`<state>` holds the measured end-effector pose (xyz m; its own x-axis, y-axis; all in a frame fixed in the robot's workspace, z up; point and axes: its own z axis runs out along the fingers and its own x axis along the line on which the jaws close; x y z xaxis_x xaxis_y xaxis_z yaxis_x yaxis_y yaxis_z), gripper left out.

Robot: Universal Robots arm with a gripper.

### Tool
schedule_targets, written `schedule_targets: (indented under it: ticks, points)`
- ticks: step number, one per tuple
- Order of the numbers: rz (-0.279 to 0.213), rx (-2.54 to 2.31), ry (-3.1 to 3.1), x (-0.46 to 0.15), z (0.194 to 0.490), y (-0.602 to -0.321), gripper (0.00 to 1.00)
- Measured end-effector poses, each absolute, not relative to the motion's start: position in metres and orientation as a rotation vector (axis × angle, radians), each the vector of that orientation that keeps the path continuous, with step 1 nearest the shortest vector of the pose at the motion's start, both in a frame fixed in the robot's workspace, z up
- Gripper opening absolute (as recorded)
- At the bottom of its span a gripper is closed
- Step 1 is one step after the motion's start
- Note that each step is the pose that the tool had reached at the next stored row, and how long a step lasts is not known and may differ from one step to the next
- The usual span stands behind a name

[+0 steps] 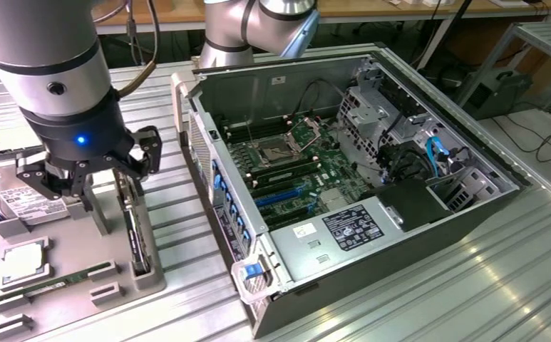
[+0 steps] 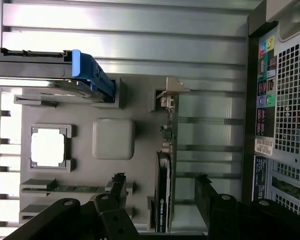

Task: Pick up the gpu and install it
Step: 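Pick up the gpu and move the gpu toward the slot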

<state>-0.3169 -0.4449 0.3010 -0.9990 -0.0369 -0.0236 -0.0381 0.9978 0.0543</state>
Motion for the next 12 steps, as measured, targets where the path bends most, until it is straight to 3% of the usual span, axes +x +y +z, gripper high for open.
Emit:
schedule_targets:
  ticks: [12]
  points:
    - [0.085, -0.058, 3.117, -0.317, 0.282, -0.446, 0.66]
